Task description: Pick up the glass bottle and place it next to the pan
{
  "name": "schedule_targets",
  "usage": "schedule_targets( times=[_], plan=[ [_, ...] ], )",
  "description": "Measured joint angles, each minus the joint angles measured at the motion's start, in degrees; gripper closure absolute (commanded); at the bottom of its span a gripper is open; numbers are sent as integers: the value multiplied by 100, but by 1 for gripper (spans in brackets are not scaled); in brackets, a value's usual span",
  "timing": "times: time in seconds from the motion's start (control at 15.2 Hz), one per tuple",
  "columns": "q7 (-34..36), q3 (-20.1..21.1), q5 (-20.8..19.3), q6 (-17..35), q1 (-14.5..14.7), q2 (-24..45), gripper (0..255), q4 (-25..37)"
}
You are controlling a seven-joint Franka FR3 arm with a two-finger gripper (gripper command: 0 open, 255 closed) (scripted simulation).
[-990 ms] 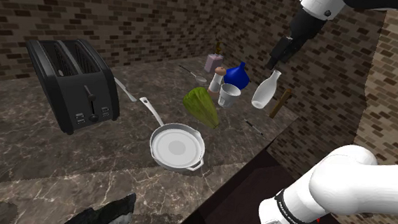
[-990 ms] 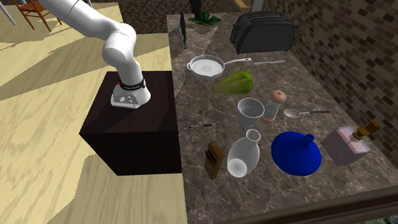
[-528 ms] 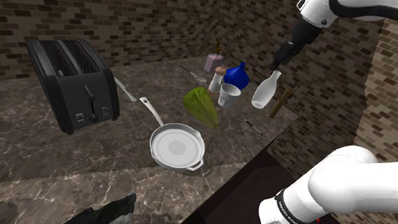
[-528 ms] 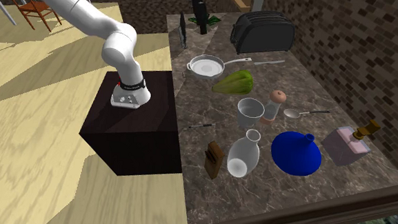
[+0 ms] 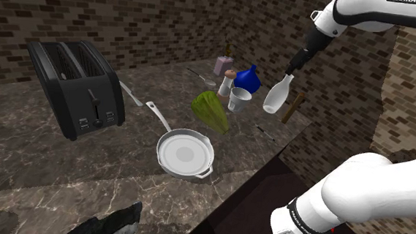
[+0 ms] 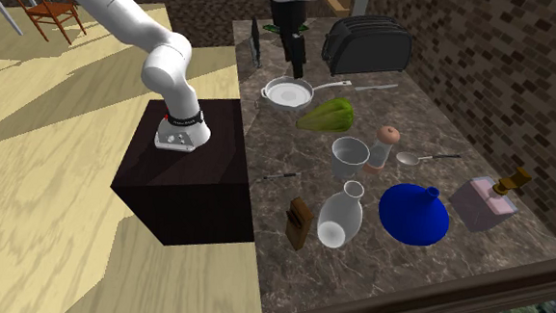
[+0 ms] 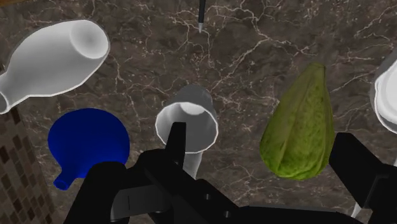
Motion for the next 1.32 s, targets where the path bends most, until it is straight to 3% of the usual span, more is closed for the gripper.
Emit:
schedule_targets(
  times=[0.4, 0.73, 1.06, 1.32],
  plan=[
    [-931, -838, 123, 511, 15, 926, 0, 448],
    [-1788, -1503, 577, 803, 113, 1940, 0, 1101],
    [-2870, -2120, 1403, 894, 61, 3119, 0, 1915],
    [-3732, -2346, 2293, 735, -239, 4248, 0, 2800]
  ],
)
